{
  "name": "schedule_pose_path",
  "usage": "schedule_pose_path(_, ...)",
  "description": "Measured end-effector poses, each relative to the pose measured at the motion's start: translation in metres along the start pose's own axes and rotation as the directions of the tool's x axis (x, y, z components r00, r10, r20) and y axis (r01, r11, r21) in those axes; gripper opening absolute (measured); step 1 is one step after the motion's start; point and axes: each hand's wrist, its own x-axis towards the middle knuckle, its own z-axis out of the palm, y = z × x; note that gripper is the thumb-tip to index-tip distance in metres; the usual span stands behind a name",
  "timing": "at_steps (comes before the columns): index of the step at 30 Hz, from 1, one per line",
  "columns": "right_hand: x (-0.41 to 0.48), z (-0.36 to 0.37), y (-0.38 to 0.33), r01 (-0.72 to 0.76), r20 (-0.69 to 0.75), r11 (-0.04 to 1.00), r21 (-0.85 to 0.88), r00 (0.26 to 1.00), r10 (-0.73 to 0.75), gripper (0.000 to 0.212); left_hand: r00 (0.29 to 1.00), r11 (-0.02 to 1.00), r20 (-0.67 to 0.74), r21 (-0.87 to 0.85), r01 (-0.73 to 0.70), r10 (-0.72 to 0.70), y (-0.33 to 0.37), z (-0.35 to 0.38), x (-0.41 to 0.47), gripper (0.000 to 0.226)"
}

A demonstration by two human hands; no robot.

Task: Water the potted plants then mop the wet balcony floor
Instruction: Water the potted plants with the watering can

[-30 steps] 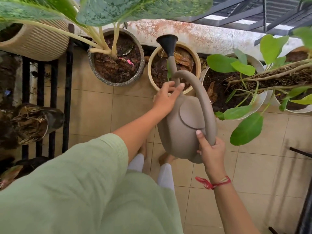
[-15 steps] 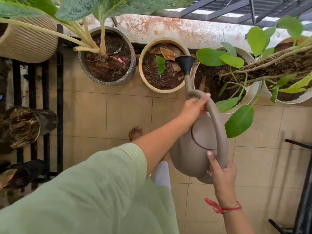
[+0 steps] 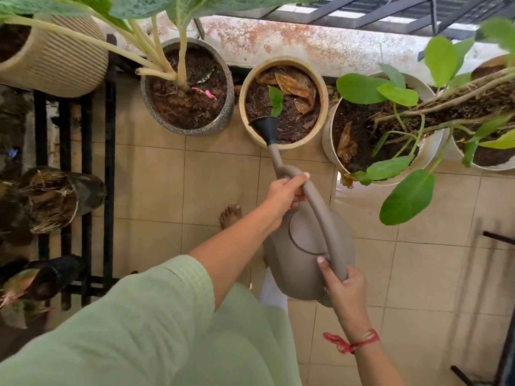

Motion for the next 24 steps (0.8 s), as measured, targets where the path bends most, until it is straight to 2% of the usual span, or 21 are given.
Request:
schedule_pose_path(3, 0.008, 0.017, -0.012, 0.023, 0.019, 1.0, 0.009, 1.0, -0.023, 0.04, 0.998, 0.998, -0.039, -0.033, -0.045, 0.044, 0.013, -0.011, 0.005, 0.018)
schedule_pose_path(7, 0.014, 0.03, -0.028, 0.065, 0.041, 0.997, 0.049, 0.997, -0.067, 0.042, 0.991, 0.988, -0.041, -0.075, -0.133, 0.131, 0.038, -0.015, 0.006, 0.02)
schedule_pose_path(13, 0.019, 0.041, -0.048, 0.029, 0.07, 0.991, 0.127, 0.997, -0.038, 0.039, 0.983, 0.981, -0.007, -0.057, -0.183, 0.183, 0.06, -0.007, 0.006, 0.026)
schedule_pose_path(19, 0.031, 0.048, -0.065, -0.018, 0.1, 0.989, 0.149, 0.995, 0.003, 0.035, 0.975, 0.955, 0.006, 0.201, -0.22, 0.223, 0.051, 0.007, 0.015, 0.024)
schedule_pose_path(24, 0.035, 0.036, -0.054, -0.105, 0.04, 0.979, 0.172, 0.994, 0.099, 0.032, 0.969, 0.844, 0.099, 0.478, -0.245, 0.225, 0.039, 0.028, 0.009, 0.043)
